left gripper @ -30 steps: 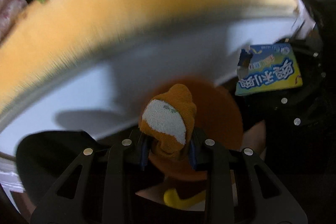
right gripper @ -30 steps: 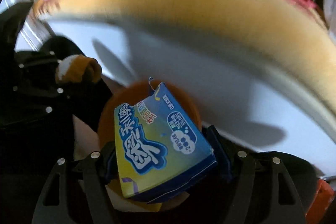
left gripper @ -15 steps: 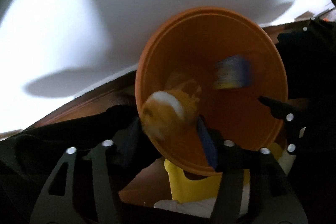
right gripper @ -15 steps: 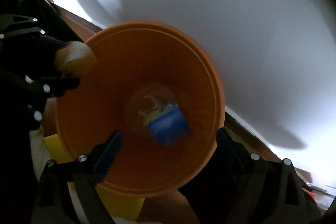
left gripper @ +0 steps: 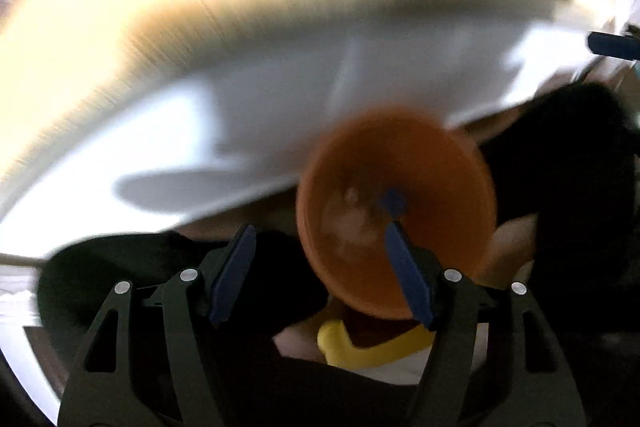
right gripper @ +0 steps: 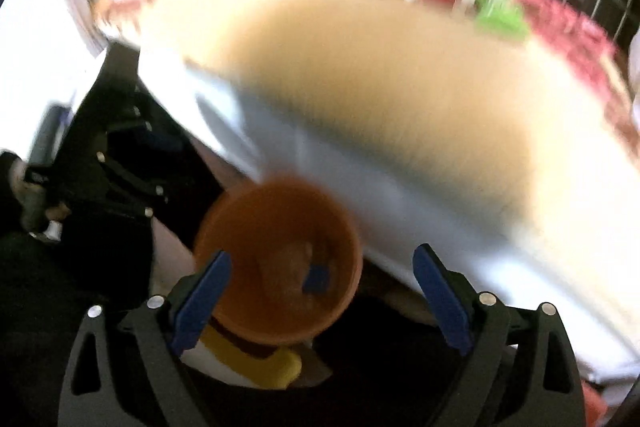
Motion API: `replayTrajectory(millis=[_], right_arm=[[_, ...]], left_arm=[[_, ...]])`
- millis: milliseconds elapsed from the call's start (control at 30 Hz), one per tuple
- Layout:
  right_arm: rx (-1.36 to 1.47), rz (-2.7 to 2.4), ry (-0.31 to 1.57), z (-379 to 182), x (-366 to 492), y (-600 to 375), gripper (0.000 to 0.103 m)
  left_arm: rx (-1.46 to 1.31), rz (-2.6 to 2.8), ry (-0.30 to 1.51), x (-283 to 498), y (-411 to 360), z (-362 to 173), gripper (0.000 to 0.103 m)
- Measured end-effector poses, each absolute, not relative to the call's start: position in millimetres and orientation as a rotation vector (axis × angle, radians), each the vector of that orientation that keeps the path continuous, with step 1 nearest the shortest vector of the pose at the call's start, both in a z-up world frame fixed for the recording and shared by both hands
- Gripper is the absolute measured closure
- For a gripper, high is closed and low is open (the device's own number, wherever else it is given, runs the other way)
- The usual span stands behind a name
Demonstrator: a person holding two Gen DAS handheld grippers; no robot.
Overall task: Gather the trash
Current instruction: 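Grasp the white foam tube with the left tool while the right tool grasps the green snack bag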
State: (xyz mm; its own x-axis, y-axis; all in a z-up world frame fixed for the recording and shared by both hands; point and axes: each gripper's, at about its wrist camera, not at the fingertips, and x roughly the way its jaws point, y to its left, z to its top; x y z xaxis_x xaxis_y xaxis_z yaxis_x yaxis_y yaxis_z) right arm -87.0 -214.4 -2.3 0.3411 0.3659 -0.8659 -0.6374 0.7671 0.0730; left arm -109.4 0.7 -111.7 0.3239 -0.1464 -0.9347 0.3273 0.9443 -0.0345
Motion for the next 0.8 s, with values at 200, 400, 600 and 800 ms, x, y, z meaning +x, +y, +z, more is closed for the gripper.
replayTrajectory(millis=[200, 400, 600, 800], right_arm=[[-0.149, 0.535, 0.883, 31.1, -11.4, -246.3, 0.008], [-0.023, 0.354, 0.825, 31.4, 96.9, -255.6, 0.009], [-0.049, 0.273, 0.880, 11.1, 170.0, -232.0, 0.009], [-0.066, 0.259, 0.981, -19.0, 224.0, -215.0, 0.015]], left_arm=[[0.060, -0.218, 0.934, -87.1, 27.1, -31.0, 0.025], [-0.087, -0.109, 0.881, -33.1, 40.8, -11.9, 0.023], [-0.138, -0.025, 0.856, -13.1, 53.4, -7.8, 0.022], [-0.136, -0.014, 0.864, -5.5, 57.9, -13.3, 0.021]])
